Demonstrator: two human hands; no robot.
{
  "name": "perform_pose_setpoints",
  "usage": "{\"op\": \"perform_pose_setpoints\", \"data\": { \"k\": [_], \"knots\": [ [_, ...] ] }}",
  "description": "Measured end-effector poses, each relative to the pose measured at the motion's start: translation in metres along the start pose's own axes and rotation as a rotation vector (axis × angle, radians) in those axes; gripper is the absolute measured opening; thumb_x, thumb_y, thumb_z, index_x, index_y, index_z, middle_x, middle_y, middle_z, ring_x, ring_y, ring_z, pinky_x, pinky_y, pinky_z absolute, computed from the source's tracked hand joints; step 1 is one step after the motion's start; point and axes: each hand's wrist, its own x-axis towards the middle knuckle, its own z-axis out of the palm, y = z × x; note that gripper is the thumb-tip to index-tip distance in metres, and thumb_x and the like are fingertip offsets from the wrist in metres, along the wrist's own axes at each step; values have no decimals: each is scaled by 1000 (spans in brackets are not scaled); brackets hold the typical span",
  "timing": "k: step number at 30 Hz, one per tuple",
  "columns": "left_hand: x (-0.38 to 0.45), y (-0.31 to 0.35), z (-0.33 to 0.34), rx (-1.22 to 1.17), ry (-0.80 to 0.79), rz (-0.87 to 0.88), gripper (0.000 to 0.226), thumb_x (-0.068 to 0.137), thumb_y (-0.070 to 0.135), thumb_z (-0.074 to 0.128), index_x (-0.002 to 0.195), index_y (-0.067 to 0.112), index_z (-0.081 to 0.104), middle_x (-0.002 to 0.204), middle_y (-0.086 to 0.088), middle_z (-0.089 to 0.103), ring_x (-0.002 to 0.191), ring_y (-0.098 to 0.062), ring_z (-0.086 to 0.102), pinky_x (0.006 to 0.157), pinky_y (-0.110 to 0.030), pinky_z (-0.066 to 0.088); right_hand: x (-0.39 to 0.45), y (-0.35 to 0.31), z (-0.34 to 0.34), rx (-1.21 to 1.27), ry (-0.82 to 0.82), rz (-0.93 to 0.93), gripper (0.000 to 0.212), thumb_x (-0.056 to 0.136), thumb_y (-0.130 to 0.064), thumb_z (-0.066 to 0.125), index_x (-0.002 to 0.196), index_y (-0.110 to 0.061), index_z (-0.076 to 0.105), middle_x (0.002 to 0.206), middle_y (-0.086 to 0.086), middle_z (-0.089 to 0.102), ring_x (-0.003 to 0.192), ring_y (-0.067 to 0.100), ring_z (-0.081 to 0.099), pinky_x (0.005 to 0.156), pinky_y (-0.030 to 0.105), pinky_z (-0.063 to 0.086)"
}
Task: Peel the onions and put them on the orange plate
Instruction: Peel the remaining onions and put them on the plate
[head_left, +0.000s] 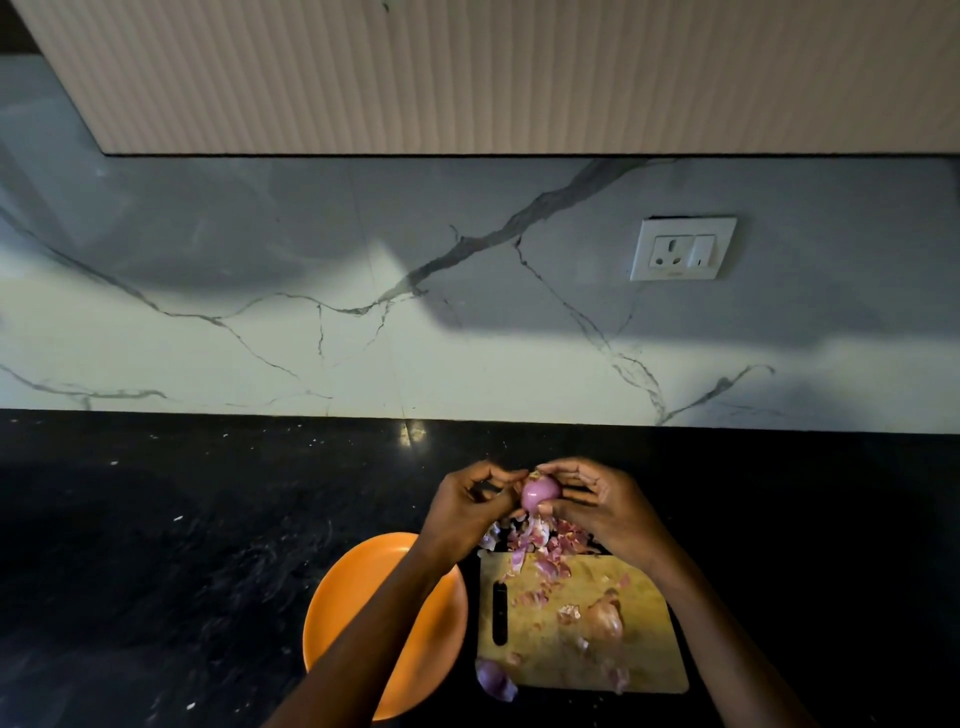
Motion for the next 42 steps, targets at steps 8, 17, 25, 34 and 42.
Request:
{"op": "perform_pose_setpoints", "data": {
  "k": [8, 17, 25, 34, 42],
  "knots": [
    [1, 1, 8, -30, 66, -12, 15, 97, 8, 62, 108, 7, 72, 98, -13, 75, 89, -24, 73, 78, -30, 59, 1, -2, -2, 74, 43, -4, 43, 81, -14, 80, 121, -18, 67, 116, -2, 75, 111, 14, 69, 97, 29, 55],
    [7, 0, 14, 17, 147, -71, 34, 103, 31, 50, 91, 0, 56, 75, -21, 64, 64, -26, 62, 60, -38, 49, 4, -8, 1, 210, 75, 31, 33, 93, -29, 59, 125, -24, 67, 126, 2, 69, 114, 19, 68, 92, 32, 57],
    [8, 12, 20, -54, 14, -1, 28, 94, 18, 67, 121, 17, 61, 107, 6, 69, 105, -17, 66, 87, -31, 57, 7, -14, 2, 598, 124, 60, 27, 90, -11, 59, 117, -6, 58, 121, 12, 70, 112, 25, 68, 93, 33, 57],
    [10, 18, 22, -135, 144, 79, 35, 86, 4, 74, 118, 8, 62, 110, -8, 72, 98, -27, 71, 83, -35, 60, 4, -16, 1, 337, 109, 80, 32, 90, -29, 58, 120, -17, 65, 110, 0, 74, 99, 10, 68, 78, 27, 53],
    [11, 20, 16, -215, 70, 102, 41, 89, 6, 70, 128, 7, 56, 124, -12, 67, 117, -28, 65, 100, -41, 54, 5, -21, -1, 84, 57, 46, 33, 92, -44, 55, 118, -31, 70, 104, -10, 75, 86, -1, 64, 75, 21, 46]
  ]
}}
